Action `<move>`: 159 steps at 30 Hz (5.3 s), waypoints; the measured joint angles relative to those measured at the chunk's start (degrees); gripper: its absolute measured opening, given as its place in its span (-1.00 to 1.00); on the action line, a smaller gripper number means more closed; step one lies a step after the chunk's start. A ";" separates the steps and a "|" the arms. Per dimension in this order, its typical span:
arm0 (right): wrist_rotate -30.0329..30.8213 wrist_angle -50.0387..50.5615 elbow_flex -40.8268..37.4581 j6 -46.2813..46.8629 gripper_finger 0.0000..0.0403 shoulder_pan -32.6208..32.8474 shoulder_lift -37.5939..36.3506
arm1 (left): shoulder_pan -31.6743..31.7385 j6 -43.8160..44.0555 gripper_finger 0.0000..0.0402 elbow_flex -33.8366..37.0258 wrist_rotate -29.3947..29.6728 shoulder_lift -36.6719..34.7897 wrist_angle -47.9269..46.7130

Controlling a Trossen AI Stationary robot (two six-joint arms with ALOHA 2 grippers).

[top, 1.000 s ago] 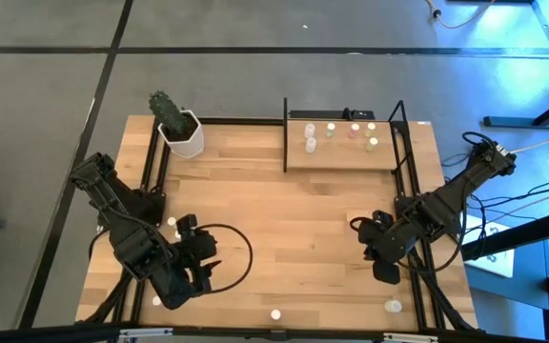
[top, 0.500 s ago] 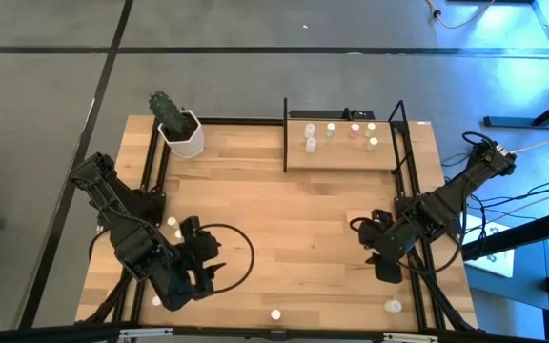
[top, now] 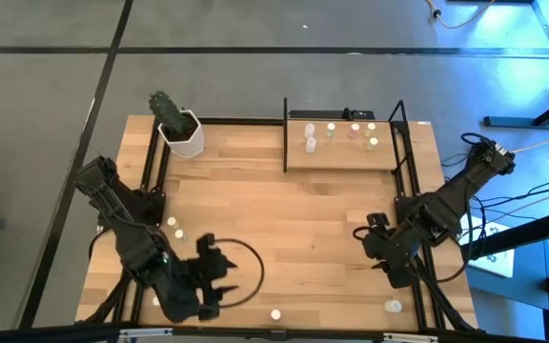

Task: Pick and place medicine bottles onto shelf by color
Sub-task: Put the transparent pill bottle on the shelf aligned with the other transparent pill bottles

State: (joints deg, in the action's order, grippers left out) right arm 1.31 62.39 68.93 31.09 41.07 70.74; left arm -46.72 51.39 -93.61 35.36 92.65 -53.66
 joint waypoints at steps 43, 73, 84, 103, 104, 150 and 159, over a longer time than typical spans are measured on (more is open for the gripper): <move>0.05 -1.34 0.00 0.09 0.05 3.75 0.02 | 1.22 -2.34 0.10 0.01 -1.40 7.13 10.41; -4.21 -1.49 -1.89 -9.00 0.62 6.28 -0.02 | 1.22 -2.34 0.10 0.01 -1.40 7.13 10.41; -3.94 -6.31 -8.40 -7.37 0.66 13.17 -0.02 | 1.22 -2.34 0.10 0.01 -1.43 7.11 10.63; -3.08 -26.10 -24.70 0.65 0.66 23.41 -0.04 | 1.22 -2.34 0.10 0.01 -1.43 7.09 10.66; -3.00 -27.85 -25.61 0.96 0.66 23.79 -0.04 | 1.22 -2.34 0.10 0.01 -1.41 7.09 10.67; 5.76 -40.54 -34.88 20.78 0.66 24.94 0.57 | 1.22 -2.34 0.10 0.01 -1.40 7.09 10.70; 7.73 -39.50 -32.14 19.24 0.66 24.88 0.54 | 1.21 -2.34 0.10 0.01 -1.41 7.09 10.70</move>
State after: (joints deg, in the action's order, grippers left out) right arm 9.04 22.89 36.79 50.33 65.95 71.28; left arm -45.51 49.06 -93.60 33.95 99.74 -42.96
